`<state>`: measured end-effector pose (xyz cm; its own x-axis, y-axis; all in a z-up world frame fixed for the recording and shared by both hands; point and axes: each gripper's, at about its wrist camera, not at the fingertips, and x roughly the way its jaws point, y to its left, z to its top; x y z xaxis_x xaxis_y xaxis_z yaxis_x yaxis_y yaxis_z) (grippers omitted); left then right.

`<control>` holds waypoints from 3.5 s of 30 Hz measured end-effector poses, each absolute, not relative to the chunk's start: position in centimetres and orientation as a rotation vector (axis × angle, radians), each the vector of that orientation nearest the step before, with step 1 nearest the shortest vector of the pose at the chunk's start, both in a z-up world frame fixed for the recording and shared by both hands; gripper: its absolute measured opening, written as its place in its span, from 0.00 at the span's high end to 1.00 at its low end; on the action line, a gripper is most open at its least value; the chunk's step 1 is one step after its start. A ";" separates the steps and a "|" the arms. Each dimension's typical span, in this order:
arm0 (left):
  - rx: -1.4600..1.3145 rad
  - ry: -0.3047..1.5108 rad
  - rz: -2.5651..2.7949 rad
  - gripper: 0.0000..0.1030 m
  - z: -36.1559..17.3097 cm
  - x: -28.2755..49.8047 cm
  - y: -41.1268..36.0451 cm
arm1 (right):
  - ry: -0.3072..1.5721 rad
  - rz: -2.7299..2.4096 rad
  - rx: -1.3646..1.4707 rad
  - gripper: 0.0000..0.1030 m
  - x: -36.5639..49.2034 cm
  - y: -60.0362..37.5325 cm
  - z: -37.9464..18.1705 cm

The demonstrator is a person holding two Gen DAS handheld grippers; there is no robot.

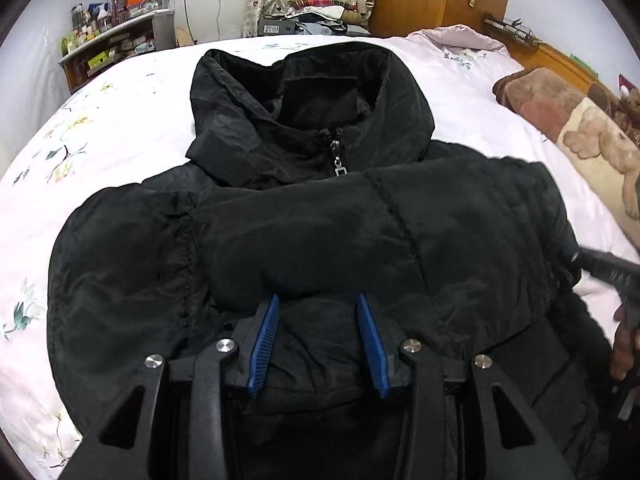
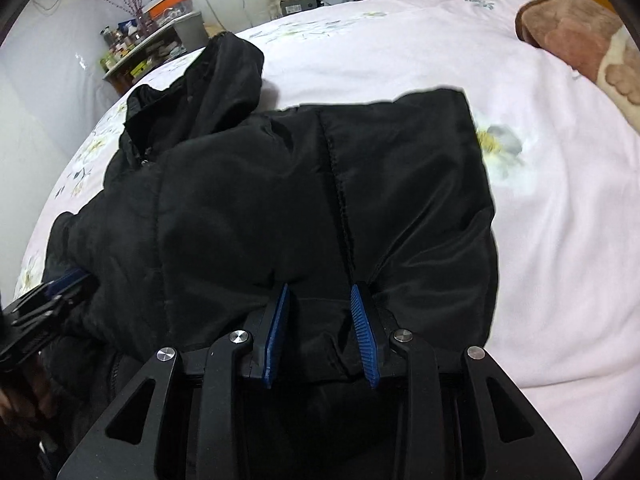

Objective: Fold large clothes
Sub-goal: 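Grasp the jacket hem with the left tool while the right tool grasps it too, then fold the hem up toward the hood with both tools, then open both tools to release the folded hem and withdraw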

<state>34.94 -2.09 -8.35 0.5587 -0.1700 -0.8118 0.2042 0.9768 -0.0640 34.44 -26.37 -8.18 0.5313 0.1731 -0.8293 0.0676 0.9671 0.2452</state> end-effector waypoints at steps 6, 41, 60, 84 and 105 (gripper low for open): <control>0.019 0.901 -0.172 0.58 -7.0 36.4 -0.7 | 0.922 -0.010 0.223 0.68 37.8 -28.4 -5.2; 0.014 0.886 -0.137 0.53 -6.8 34.4 1.8 | 1.006 -0.008 0.108 0.68 35.2 -26.6 -7.0; -0.020 0.821 -0.039 0.54 -4.6 35.6 6.7 | 0.948 0.035 0.144 0.68 38.7 -23.3 -4.4; -0.077 0.914 -0.030 0.54 -4.0 26.8 8.3 | 0.990 0.119 0.039 0.68 29.9 -15.5 -2.9; -0.063 0.833 -0.093 0.54 3.0 14.2 5.1 | 0.871 0.137 0.054 0.56 14.9 -13.4 4.4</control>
